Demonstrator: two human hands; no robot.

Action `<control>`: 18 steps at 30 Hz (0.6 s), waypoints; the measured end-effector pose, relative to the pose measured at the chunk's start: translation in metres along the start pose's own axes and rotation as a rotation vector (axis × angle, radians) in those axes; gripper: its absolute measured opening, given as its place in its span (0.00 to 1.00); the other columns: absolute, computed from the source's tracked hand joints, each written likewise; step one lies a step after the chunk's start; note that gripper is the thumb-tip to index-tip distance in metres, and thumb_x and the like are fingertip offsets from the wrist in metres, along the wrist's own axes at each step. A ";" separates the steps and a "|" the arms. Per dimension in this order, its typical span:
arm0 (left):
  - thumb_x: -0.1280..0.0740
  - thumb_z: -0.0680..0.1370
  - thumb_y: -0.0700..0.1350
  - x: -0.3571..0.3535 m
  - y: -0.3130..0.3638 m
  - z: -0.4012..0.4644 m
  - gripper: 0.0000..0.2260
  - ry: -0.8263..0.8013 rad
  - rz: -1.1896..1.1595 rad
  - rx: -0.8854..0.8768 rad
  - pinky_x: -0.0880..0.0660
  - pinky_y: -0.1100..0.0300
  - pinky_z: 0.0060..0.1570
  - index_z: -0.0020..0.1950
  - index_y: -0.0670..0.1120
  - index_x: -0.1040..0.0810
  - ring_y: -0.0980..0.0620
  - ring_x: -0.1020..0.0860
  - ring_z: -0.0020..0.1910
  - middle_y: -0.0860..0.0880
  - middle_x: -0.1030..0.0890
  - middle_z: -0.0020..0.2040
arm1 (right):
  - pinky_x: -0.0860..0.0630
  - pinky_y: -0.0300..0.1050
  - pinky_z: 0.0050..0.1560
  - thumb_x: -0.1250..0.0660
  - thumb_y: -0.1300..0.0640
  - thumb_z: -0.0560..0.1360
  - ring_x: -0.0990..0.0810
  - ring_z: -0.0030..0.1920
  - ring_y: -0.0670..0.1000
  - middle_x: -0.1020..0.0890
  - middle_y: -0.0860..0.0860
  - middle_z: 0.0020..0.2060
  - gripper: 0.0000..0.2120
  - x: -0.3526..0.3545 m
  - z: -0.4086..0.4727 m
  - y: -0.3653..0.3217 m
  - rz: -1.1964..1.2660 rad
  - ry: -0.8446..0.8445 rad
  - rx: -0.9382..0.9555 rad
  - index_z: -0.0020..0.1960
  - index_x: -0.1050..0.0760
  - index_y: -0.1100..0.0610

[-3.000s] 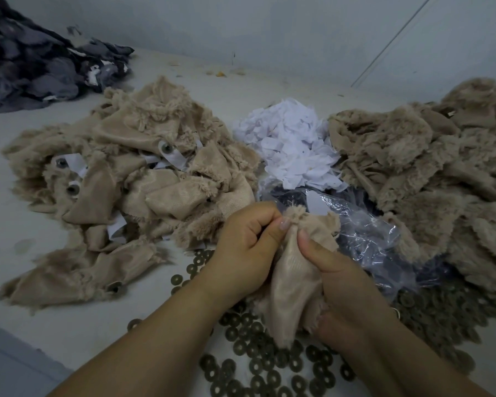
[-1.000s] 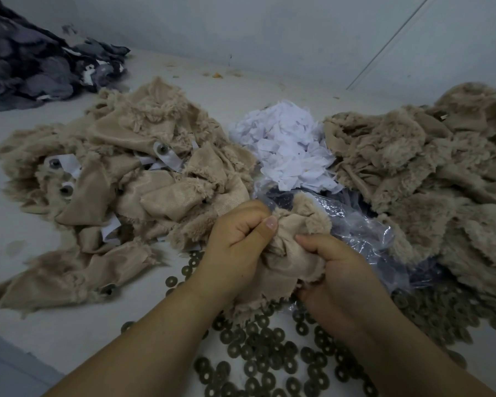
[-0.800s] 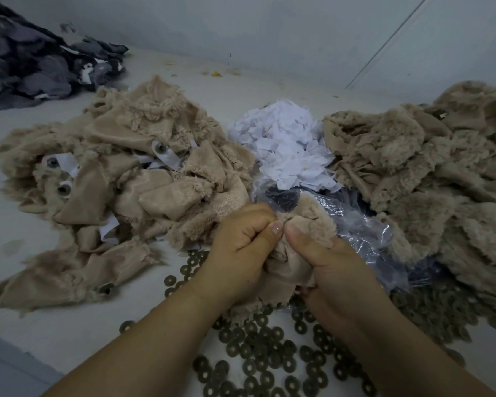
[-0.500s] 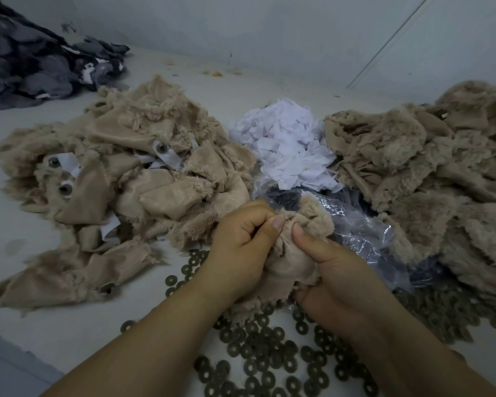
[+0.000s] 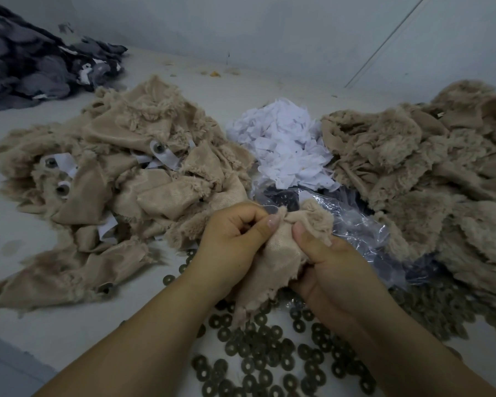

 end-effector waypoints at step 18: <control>0.31 0.75 0.42 -0.004 0.007 -0.001 0.10 -0.065 0.029 -0.053 0.30 0.57 0.37 0.34 0.41 0.24 0.50 0.30 0.34 0.46 0.26 0.33 | 0.21 0.56 0.60 0.35 0.57 0.76 0.16 0.56 0.59 0.15 0.61 0.52 0.15 0.000 -0.003 0.001 -0.094 -0.038 -0.031 0.57 0.19 0.64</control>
Point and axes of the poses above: each hand's wrist, its own z-axis towards the middle knuckle, its own x-axis out of the back of the hand, y = z × x, the point moved 6 cm from there along z, towards the middle knuckle
